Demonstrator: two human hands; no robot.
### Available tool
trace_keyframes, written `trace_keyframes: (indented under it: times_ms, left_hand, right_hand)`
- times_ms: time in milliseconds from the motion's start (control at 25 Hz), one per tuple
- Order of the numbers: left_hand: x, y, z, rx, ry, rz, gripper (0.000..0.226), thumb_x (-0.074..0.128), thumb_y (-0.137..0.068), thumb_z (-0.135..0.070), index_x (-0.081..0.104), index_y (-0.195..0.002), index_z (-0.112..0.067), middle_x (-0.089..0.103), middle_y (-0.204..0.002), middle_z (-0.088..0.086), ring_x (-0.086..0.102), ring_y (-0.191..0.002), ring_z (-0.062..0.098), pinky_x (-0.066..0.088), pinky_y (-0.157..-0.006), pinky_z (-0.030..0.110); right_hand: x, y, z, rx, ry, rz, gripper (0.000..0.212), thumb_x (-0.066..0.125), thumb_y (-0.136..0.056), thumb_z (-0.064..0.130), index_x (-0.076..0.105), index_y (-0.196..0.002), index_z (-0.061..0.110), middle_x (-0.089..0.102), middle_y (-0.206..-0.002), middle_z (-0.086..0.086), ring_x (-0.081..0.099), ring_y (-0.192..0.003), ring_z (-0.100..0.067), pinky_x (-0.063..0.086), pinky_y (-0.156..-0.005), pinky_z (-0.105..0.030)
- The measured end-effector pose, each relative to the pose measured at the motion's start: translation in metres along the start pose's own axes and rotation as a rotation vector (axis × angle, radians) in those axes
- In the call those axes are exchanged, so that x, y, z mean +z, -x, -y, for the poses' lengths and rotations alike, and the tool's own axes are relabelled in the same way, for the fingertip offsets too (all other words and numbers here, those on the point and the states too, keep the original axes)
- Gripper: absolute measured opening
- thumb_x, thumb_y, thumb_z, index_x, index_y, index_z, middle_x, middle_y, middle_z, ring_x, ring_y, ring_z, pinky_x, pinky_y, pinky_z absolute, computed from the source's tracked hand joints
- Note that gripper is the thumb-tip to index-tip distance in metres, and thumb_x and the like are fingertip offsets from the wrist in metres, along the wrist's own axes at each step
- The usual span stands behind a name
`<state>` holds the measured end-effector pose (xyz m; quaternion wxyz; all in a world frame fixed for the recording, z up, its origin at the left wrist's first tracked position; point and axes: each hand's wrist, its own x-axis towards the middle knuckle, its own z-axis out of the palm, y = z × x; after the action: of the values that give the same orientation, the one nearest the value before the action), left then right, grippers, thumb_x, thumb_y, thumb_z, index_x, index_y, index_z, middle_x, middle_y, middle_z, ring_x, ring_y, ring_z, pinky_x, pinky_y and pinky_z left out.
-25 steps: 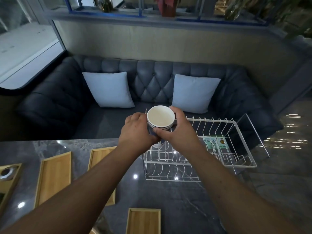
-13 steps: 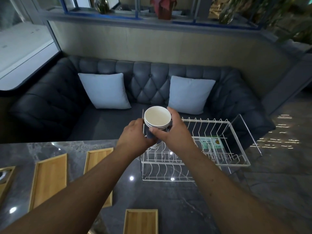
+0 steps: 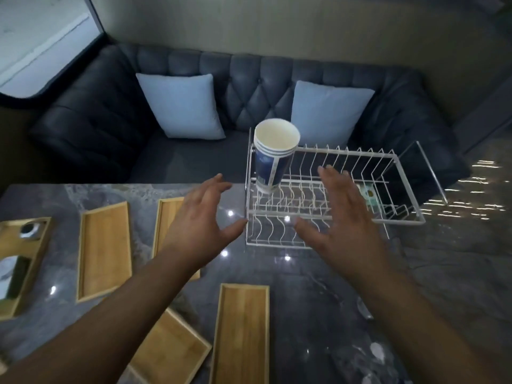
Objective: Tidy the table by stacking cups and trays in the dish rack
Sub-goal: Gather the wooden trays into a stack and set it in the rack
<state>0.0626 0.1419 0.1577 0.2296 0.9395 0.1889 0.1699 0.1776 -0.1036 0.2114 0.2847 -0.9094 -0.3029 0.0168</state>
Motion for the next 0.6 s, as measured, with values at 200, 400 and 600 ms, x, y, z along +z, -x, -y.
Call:
trace_keyframes:
  times_ms: [200,400,600]
  left_hand:
    - [0.038,0.088,0.031,-0.065,-0.049,0.18,0.092,0.064,-0.072,-0.073,0.034,-0.149,-0.031,0.031,-0.163,-0.003,0.035,-0.145,0.019,0.035,-0.114,0.039]
    - [0.086,0.151,0.056,-0.169,-0.235,0.365,0.107,0.046,-0.074,-0.087,0.019,-0.159,-0.028,0.02,-0.169,0.002,0.02,-0.154,0.024,0.022,-0.123,0.049]
    - [0.119,0.183,0.079,-0.247,-0.342,0.473,0.109,0.04,-0.075,-0.086,0.016,-0.162,-0.024,0.008,-0.171,0.004,0.008,-0.156,0.027,0.009,-0.125,0.051]
  right_hand:
    - [0.043,0.073,-0.017,-0.115,0.148,0.119,0.099,0.052,-0.079,0.074,0.007,-0.159,0.037,-0.003,-0.168,0.014,-0.009,-0.155,-0.012,0.009,-0.12,-0.039]
    - [0.113,0.118,-0.041,-0.231,0.319,0.267,0.098,0.044,-0.084,0.078,0.016,-0.16,0.023,0.006,-0.169,-0.007,0.0,-0.155,-0.034,0.02,-0.12,-0.061]
    - [0.179,0.124,-0.061,-0.273,0.381,0.446,0.099,0.044,-0.084,0.076,0.007,-0.161,0.027,-0.002,-0.169,-0.01,-0.007,-0.154,-0.038,0.011,-0.119,-0.067]
